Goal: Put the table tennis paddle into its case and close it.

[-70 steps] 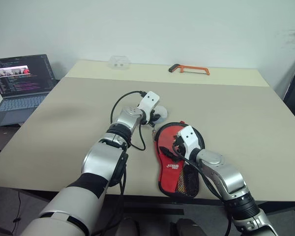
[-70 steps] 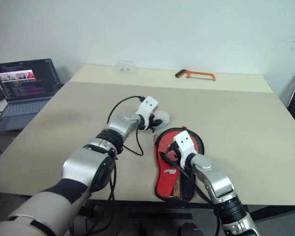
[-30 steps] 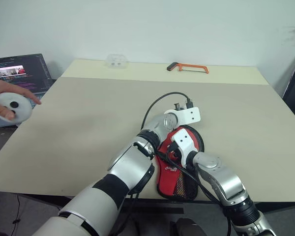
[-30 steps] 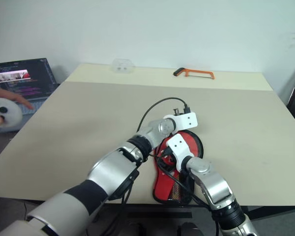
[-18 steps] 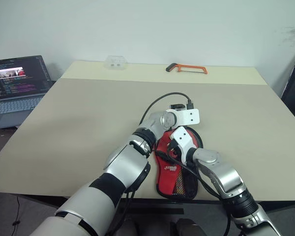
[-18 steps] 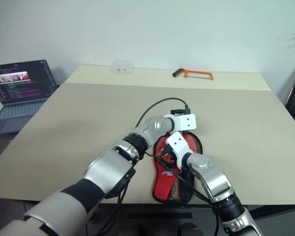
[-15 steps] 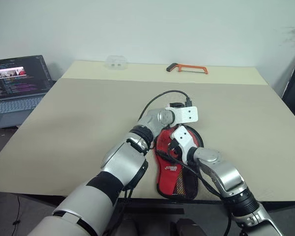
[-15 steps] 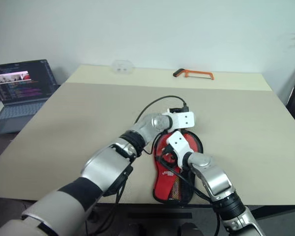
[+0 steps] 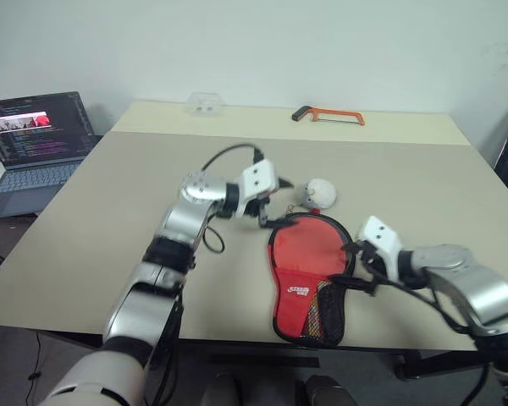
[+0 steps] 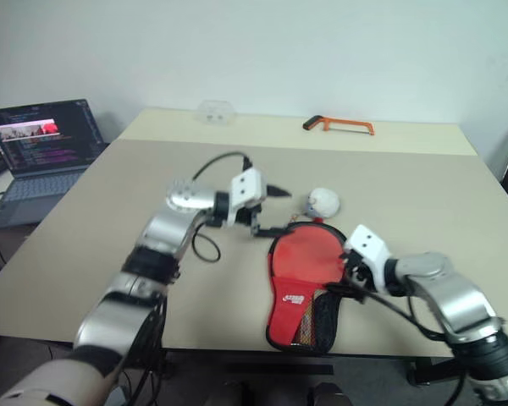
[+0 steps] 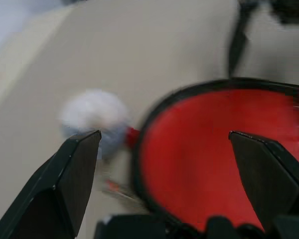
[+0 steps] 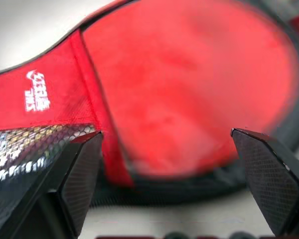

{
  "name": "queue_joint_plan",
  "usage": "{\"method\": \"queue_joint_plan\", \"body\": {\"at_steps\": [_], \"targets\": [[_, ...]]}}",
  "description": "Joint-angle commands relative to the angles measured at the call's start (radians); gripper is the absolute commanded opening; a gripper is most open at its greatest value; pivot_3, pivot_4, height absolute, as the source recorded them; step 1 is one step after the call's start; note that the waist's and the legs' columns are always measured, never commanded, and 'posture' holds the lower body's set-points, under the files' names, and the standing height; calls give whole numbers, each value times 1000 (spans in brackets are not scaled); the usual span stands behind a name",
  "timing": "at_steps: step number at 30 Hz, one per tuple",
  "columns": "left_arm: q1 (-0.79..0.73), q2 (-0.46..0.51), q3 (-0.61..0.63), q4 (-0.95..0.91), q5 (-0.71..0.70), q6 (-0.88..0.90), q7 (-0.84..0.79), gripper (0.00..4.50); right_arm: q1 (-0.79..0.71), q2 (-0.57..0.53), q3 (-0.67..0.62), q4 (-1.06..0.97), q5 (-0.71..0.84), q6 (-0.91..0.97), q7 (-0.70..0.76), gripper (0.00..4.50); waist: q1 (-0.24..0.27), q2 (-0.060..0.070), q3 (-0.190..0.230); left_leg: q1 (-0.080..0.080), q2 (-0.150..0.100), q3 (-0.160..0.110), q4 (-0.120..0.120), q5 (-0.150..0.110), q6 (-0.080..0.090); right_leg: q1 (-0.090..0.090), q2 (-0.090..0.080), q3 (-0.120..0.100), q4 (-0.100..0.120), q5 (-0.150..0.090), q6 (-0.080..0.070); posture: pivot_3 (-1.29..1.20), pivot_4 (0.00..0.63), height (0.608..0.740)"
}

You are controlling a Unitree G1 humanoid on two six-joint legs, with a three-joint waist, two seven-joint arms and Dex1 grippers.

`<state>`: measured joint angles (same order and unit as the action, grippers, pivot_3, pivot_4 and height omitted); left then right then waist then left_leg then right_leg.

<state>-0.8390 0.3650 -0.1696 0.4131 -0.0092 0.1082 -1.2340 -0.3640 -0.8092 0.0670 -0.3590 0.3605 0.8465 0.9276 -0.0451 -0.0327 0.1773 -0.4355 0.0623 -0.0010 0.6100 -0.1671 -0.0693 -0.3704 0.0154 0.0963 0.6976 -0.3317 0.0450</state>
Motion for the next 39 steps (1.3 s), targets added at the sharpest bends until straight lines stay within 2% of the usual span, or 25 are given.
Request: {"method": "queue_joint_plan", "body": {"at_steps": [1,4,6,8,12,16,22,29,39], "targets": [[48,-5,-23,-178,-27,110,41,4478,-66,-63,-158,8,88,-8,56,4500,2,0,0,0,0,0,0,0,0,1,0,0,0,0,0,0,150,740],[60,-51,-43,-215,-26,190,110,4478,-135,-82,-179,90,74,-44,43,4500,5,0,0,0,0,0,2,0,0,2,0,1,0,0,2,0,150,740],[84,-103,-81,-220,0,223,177,4478,-241,-61,-134,223,-17,-126,-19,4500,4,0,0,0,0,0,3,0,0,2,0,1,0,-1,4,0,150,740],[116,-137,-107,-220,27,262,250,4478,-338,-19,-74,350,-101,-178,-89,4500,-1,0,0,1,-1,1,4,0,1,2,0,2,0,-1,5,0,150,740],[224,-182,-121,-241,42,345,374,4478,-478,135,31,573,-211,-265,-186,4500,-27,1,0,1,0,2,1,0,1,0,1,4,0,1,1,0,150,740],[296,-207,-109,-266,31,395,465,4478,-546,225,77,732,-270,-367,-196,4500,-21,2,-1,1,0,2,-1,0,1,-2,1,3,1,1,-1,0,150,740],[347,-230,-73,-284,17,449,586,4478,-636,309,72,924,-272,-453,-156,4500,-11,2,-1,2,-1,2,1,0,1,1,-1,3,1,1,0,0,150,740],[365,-228,-73,-291,2,505,649,4478,-679,372,73,1007,-258,-483,-100,4500,-13,3,-1,3,0,1,1,0,1,2,0,2,1,1,0,0,150,740],[352,-233,-84,-291,-22,557,682,4478,-761,478,85,1280,-340,-628,-177,4500,-14,4,-2,4,0,1,1,0,0,3,0,2,2,1,-1,0,150,740]]}}
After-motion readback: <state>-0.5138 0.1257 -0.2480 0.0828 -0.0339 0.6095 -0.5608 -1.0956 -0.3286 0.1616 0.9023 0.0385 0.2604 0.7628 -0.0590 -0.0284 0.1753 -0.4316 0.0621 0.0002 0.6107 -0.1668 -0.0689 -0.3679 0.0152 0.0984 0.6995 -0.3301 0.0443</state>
